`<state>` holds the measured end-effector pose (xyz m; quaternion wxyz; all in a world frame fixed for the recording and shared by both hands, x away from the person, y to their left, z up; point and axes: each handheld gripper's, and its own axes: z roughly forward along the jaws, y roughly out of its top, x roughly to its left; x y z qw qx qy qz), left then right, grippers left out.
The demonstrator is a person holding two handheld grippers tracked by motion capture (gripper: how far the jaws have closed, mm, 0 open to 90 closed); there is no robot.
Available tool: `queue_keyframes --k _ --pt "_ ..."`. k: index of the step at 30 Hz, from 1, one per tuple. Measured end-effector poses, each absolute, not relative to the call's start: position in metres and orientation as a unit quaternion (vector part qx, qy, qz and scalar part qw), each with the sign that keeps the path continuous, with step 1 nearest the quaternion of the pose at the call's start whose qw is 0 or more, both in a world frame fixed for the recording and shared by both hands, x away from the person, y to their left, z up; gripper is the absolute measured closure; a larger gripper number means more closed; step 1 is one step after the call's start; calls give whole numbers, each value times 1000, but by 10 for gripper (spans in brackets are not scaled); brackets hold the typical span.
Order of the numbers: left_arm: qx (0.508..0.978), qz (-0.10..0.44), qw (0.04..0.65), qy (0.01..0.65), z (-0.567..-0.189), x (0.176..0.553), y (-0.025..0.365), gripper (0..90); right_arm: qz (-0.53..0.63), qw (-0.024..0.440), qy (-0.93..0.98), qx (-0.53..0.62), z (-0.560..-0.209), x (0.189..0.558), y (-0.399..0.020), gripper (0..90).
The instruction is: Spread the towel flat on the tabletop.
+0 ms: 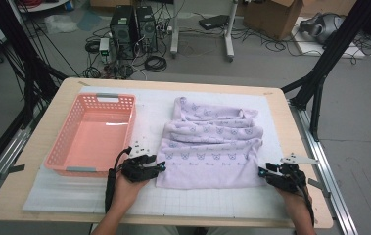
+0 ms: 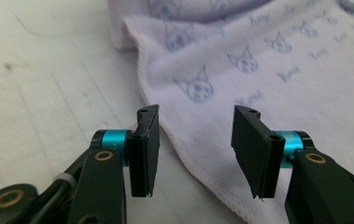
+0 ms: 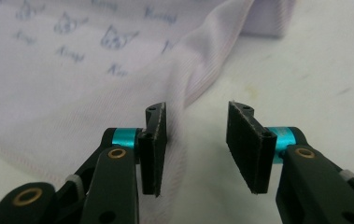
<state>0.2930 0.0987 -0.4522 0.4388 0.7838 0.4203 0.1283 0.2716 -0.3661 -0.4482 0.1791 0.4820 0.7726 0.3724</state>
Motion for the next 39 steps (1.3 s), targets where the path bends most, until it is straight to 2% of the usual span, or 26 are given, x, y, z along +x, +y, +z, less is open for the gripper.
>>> queue_keyframes --k 1,2,3,4,9,11,13,16,18,19,20,21,22,23,25,33,39 --pt "792 140 431 409 -451 290 95 591 371 191 774 476 -449 269 -362 524" --pt "798 140 427 403 -451 288 93 743 372 190 774 477 -450 267 -360 513" --pt "798 155 421 402 -451 284 91 852 375 187 773 477 -449 266 -359 518" --pt "799 163 414 405 -450 282 90 867 385 175 771 476 -449 264 -360 519" --pt "772 207 409 441 -446 276 107 870 392 209 746 495 -442 248 -371 499" --pt "763 211 415 449 -449 273 112 845 396 217 731 512 -441 243 -376 502" --pt "757 195 429 453 -450 271 112 646 405 211 721 521 -442 242 -377 510" --pt "765 175 433 444 -450 265 111 583 397 204 734 512 -445 243 -363 509" --pt "769 161 433 443 -451 264 111 552 389 194 751 497 -448 245 -350 550" --pt "769 155 433 443 -451 263 111 553 373 195 765 488 -450 246 -343 584" --pt "771 143 432 444 -452 263 111 580 360 213 771 481 -450 245 -338 661" --pt "773 147 430 443 -452 263 111 624 358 204 778 474 -448 245 -336 738" --pt "776 149 425 442 -452 262 111 709 357 195 782 473 -447 246 -335 834" --pt "779 142 423 440 -451 262 112 790 358 188 784 471 -446 246 -335 843" --pt "783 138 417 440 -449 260 111 841 361 186 783 472 -446 245 -337 859" --pt "781 129 429 436 -450 243 113 845 369 171 777 480 -446 231 -350 861" --pt "782 126 436 428 -449 226 113 844 369 177 775 481 -441 210 -352 861"
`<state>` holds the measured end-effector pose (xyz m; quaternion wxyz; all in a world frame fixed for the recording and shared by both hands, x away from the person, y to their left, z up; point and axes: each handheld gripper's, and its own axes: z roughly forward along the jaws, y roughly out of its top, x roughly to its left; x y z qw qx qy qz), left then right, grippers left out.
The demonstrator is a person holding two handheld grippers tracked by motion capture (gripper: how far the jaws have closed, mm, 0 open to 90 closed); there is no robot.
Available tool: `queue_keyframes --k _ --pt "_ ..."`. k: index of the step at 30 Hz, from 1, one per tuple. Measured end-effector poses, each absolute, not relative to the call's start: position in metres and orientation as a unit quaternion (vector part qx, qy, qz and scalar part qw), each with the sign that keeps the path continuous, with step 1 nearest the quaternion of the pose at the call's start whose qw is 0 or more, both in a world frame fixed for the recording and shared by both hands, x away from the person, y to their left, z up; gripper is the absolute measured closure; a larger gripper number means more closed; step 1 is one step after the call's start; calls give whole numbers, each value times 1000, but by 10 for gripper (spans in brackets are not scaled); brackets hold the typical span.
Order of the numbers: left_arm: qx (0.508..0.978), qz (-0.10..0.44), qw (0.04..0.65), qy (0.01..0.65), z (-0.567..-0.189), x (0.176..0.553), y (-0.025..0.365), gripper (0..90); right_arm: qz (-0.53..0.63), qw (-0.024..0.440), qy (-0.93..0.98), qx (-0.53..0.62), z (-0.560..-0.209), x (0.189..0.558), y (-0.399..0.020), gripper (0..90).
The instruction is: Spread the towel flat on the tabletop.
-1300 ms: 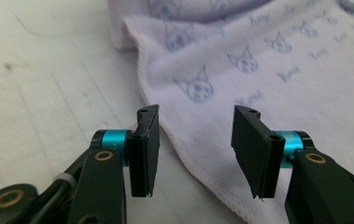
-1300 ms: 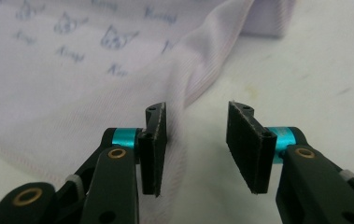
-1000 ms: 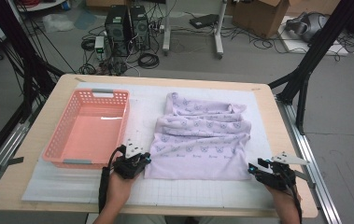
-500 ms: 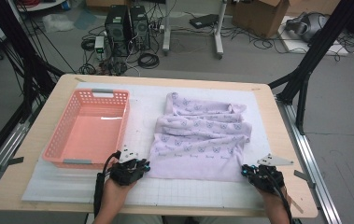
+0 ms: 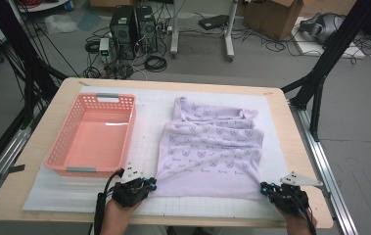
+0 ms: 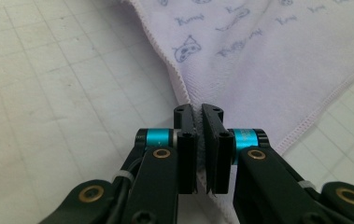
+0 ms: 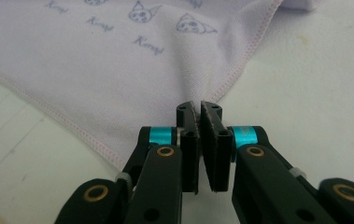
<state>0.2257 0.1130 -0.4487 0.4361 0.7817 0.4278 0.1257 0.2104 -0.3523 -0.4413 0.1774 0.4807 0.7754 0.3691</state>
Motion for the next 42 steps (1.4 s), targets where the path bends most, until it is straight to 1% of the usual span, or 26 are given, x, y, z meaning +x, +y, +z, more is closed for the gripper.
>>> queue_keyframes --k 10,22,24,25,26,27,28,29,32,34,38,41,42 --pt "784 127 464 391 -448 196 115 844 375 187 771 479 -439 174 -361 862" --pt "797 96 469 368 -448 161 115 844 374 162 783 469 -440 133 -372 866" --pt "797 101 476 359 -448 159 115 829 375 157 785 467 -441 128 -375 866" --pt "792 113 483 357 -447 160 114 771 378 154 784 468 -441 126 -377 863" --pt "786 121 486 363 -446 163 114 644 382 155 782 468 -442 125 -378 844" --pt "779 126 489 371 -445 168 113 548 385 157 779 469 -441 126 -379 781" --pt "776 132 489 376 -444 173 114 510 393 163 772 473 -441 129 -379 672" --pt "771 136 491 382 -444 179 114 489 400 173 763 477 -441 132 -380 617" --pt "759 130 497 399 -443 194 117 469 418 193 745 483 -437 146 -379 575" --pt "749 131 505 407 -440 201 119 470 423 199 736 490 -437 156 -378 574" --pt "755 115 493 417 -446 216 116 483 396 203 743 500 -444 178 -369 589" --pt "771 89 476 414 -455 224 108 520 380 198 754 499 -452 190 -363 662" --pt "778 88 470 407 -457 224 104 546 382 204 750 499 -452 190 -362 693"
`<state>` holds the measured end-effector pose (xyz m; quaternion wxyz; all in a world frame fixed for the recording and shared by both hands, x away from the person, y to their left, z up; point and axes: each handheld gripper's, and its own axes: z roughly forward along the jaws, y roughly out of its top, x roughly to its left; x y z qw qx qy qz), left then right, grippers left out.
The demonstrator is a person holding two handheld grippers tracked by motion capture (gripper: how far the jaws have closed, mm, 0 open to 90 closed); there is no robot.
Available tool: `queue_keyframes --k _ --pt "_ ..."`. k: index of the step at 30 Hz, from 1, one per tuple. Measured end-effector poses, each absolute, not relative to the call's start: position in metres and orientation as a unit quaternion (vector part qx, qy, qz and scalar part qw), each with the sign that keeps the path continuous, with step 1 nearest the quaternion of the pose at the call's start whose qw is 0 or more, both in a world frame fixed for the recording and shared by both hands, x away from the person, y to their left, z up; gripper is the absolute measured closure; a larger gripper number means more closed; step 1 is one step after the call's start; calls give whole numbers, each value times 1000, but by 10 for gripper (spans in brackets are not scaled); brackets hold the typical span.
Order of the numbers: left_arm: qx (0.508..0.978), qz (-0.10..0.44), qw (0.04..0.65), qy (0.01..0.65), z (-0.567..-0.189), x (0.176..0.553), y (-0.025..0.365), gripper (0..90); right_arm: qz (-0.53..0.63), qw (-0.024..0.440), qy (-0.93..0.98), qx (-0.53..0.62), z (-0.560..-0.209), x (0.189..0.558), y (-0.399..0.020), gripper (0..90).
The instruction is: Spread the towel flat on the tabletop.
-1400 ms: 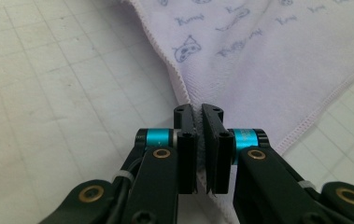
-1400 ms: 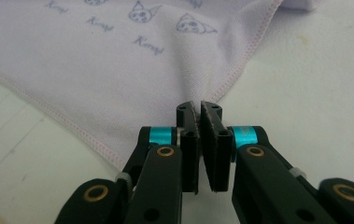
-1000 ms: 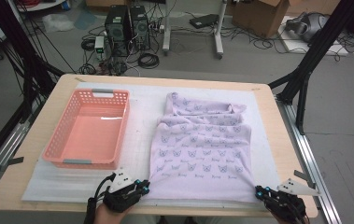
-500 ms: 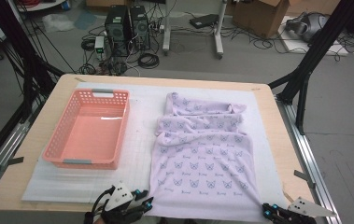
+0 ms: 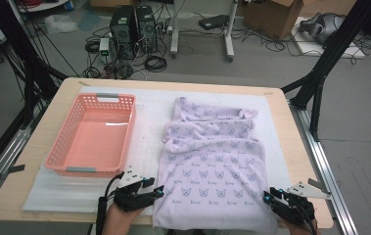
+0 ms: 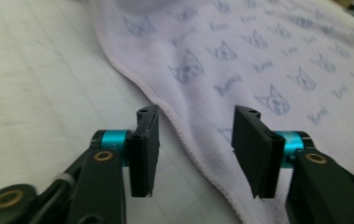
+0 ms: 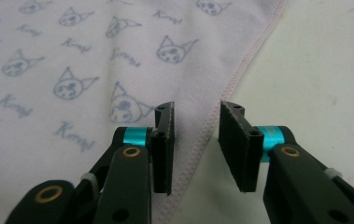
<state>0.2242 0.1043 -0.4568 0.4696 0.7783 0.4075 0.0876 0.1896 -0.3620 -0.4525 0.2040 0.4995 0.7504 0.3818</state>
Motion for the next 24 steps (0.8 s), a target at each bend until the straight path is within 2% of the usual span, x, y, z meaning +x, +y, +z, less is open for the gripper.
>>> queue_keyframes --k 1,2,3,4,5,21,22,23,24 --pt "784 97 466 399 -456 222 102 570 382 200 749 504 -452 189 -362 750" --pt "789 107 459 394 -456 220 99 661 383 194 750 503 -452 188 -364 823" --pt "793 128 448 392 -456 217 97 720 386 188 750 503 -452 188 -365 843" --pt "797 121 448 387 -456 217 97 838 387 185 751 502 -452 187 -365 857" --pt "796 118 445 392 -455 216 97 870 388 182 752 500 -451 186 -366 865" --pt "796 102 472 365 -443 155 126 871 402 142 783 453 -442 129 -382 875" --pt "792 105 476 368 -442 154 126 860 407 141 782 451 -441 128 -383 869" --pt "787 109 479 373 -442 156 127 812 413 136 778 453 -440 128 -383 850" --pt "781 111 481 381 -442 160 128 726 416 137 776 453 -440 129 -383 810"
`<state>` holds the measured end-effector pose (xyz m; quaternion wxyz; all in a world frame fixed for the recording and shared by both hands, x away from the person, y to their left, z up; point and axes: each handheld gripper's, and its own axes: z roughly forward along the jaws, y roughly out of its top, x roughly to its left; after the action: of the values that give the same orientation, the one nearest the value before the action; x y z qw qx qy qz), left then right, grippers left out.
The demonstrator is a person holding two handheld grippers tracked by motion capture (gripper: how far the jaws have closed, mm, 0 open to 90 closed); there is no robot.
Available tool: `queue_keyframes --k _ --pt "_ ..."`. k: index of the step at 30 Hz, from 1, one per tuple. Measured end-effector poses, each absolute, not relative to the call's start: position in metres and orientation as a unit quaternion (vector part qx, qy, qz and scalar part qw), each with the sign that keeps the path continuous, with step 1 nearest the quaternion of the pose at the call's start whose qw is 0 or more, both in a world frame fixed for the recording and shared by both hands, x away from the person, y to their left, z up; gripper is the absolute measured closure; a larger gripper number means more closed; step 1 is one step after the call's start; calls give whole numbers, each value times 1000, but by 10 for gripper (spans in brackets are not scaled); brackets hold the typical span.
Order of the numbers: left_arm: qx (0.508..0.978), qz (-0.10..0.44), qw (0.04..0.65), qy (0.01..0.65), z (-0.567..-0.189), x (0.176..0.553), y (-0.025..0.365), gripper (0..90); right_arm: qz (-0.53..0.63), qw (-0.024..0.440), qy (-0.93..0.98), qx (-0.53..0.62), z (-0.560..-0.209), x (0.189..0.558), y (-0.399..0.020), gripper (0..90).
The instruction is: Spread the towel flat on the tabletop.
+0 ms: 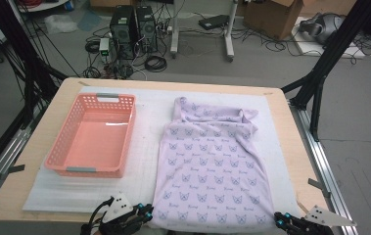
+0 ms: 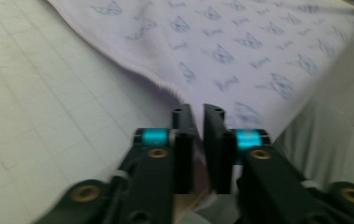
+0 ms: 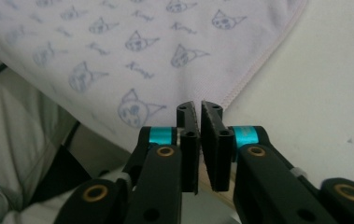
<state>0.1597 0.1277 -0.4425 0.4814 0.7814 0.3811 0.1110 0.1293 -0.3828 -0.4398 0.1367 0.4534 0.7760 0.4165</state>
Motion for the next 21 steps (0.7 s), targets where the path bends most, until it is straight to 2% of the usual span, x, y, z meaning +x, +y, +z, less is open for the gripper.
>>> queue_keyframes --k 1,3,9,14,16,17,18,19,20,21 --pt "775 112 484 392 -443 164 128 644 418 139 773 457 -440 131 -383 748" --pt "761 118 494 403 -442 174 129 574 422 143 766 464 -439 135 -382 721" --pt "744 122 493 434 -443 216 118 513 416 178 751 480 -430 156 -386 701" --pt "763 100 463 439 -456 233 101 486 388 186 756 493 -435 185 -375 656" --pt "771 122 453 431 -455 230 96 514 369 188 764 494 -440 192 -370 641" --pt "776 132 446 427 -455 228 95 590 360 188 769 494 -443 195 -369 651" --pt "785 137 439 415 -454 227 95 780 352 187 773 494 -446 196 -368 672" --pt "786 130 440 414 -454 226 95 876 360 193 767 494 -447 195 -368 759" --pt "786 129 439 415 -454 224 96 879 371 180 767 491 -448 194 -368 857" --pt "786 127 439 416 -454 222 98 882 374 173 770 487 -448 192 -368 868"
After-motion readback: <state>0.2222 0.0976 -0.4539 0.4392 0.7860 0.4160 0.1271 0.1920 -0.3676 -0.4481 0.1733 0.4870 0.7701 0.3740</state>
